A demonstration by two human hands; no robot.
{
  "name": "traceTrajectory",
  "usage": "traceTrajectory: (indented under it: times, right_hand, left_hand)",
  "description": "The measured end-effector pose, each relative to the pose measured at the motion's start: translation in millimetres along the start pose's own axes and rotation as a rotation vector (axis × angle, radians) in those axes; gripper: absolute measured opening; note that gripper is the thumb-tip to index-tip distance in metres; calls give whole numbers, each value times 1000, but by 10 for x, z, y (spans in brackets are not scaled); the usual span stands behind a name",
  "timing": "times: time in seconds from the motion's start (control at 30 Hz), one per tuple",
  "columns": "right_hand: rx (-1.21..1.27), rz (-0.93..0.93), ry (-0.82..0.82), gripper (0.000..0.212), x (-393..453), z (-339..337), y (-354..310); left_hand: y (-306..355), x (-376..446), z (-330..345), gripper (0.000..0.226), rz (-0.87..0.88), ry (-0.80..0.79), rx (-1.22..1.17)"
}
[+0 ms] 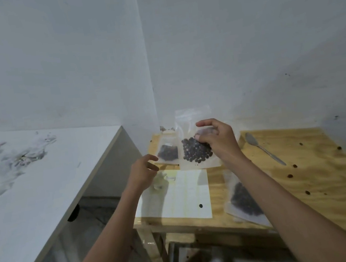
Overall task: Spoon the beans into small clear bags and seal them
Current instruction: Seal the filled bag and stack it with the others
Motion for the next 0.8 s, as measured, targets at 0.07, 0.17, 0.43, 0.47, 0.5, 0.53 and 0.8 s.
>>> traceTrajectory:
  times: [0.07,0.17,0.43,0.47,0.5,0.53,0.8]
  right_hand:
    - [6,18,-3,25,14,26,53]
    - [9,33,-10,25,30,62,112]
    - [32,58,-21,25,33,76,244]
    - [29,57,-21,25,30,71,258]
    - [27,60,-18,25,31,65,283]
    - [25,62,-15,25,30,56,304]
    - [-20,71,-8,27,-7,-2,349]
  left_hand:
    - [-47,30,70,44,-10,-23,-9]
    - [-35,68,151,44,34,-43,22]
    - [44,116,219,49,233,-34,178]
    - [51,107,215,43,246,-19,166]
    - [46,104,209,39,251,2,148]
    - [35,97,200,37,249,25,116]
    - [85,85,122,13,78,41,-421]
Point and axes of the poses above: each hand's wrist, its own x-axis towards the middle knuckle, its own z-axis out of the palm, y = z × x, the point moved 8 cm from there along x, towards the middle knuckle, and after that the axes turned 7 degrees about -z, right-handed, at the moved point
